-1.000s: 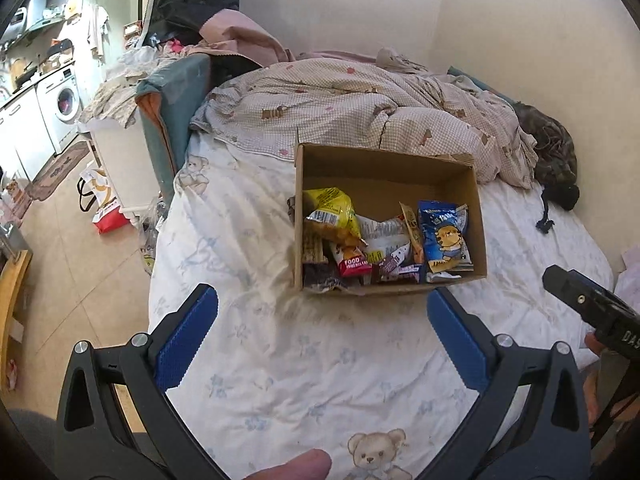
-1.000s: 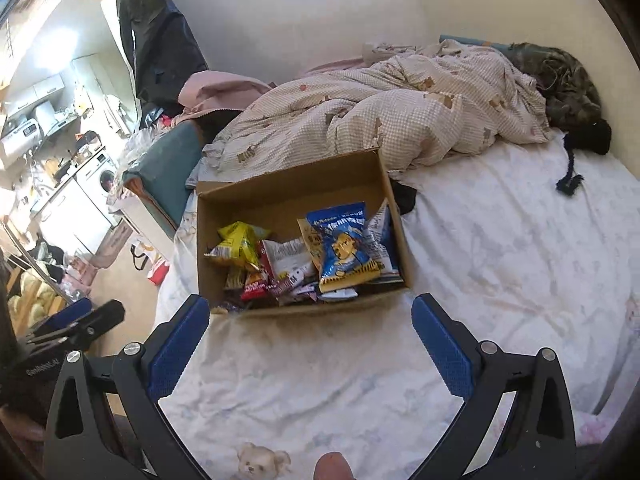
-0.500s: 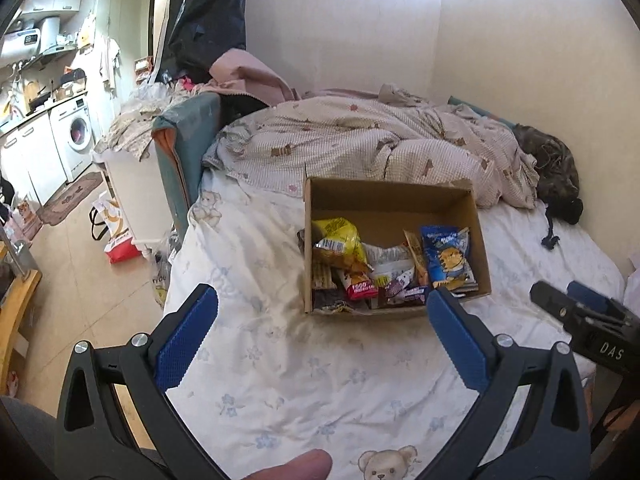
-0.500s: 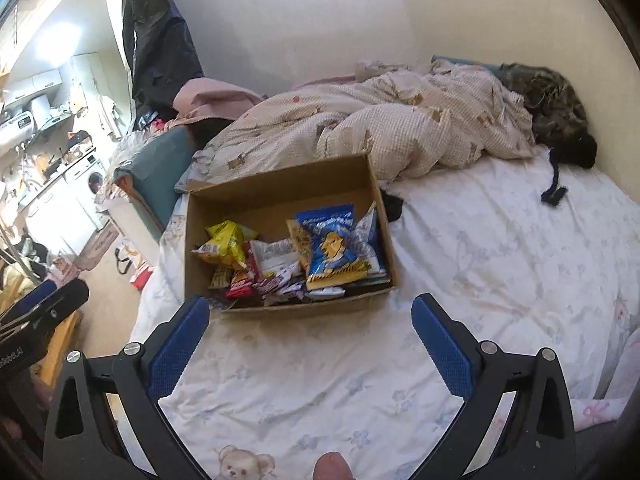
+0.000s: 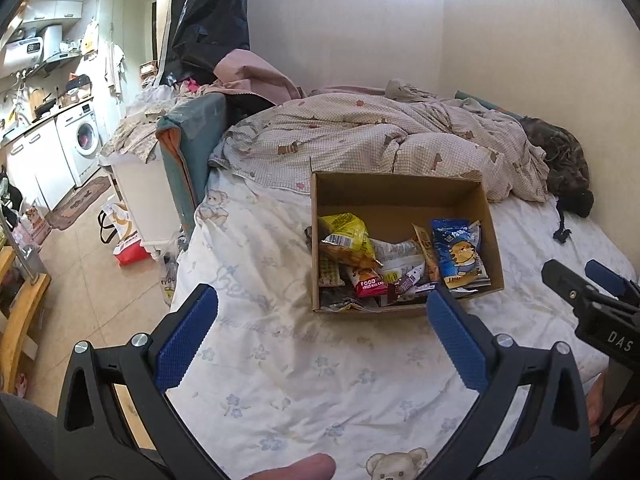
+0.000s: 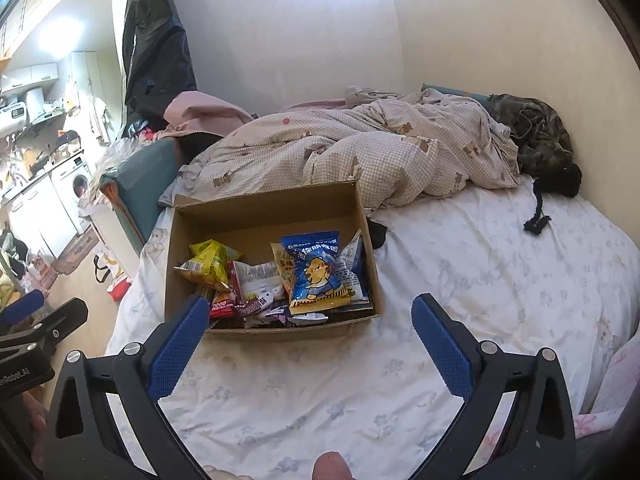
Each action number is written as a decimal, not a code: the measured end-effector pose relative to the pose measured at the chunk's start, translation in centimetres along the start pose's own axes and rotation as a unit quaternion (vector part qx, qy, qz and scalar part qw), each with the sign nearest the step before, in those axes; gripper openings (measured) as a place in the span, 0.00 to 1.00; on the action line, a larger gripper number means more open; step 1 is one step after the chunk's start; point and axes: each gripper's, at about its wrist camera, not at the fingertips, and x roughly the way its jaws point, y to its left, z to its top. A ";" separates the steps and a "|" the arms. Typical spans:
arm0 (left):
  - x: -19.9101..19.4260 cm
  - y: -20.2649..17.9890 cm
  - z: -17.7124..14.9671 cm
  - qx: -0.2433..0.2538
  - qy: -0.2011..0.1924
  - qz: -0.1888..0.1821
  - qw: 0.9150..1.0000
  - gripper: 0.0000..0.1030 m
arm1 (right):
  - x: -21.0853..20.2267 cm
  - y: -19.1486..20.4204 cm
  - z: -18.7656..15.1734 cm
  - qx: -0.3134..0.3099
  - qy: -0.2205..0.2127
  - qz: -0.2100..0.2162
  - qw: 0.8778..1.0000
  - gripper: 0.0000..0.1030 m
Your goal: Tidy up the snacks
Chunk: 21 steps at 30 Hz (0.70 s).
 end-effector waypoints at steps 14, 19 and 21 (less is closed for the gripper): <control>0.2 0.4 0.1 -0.014 0.007 -0.003 1.000 1.00 | 0.2 0.0 0.0 -0.003 -0.002 -0.004 1.000 1.00; 0.0 0.5 0.1 -0.015 0.006 -0.006 1.000 1.00 | 0.1 0.0 0.0 -0.004 -0.002 -0.006 1.000 1.00; 0.1 0.5 0.3 -0.016 0.007 -0.007 1.000 1.00 | 0.0 0.0 0.0 -0.003 -0.001 -0.007 1.000 1.00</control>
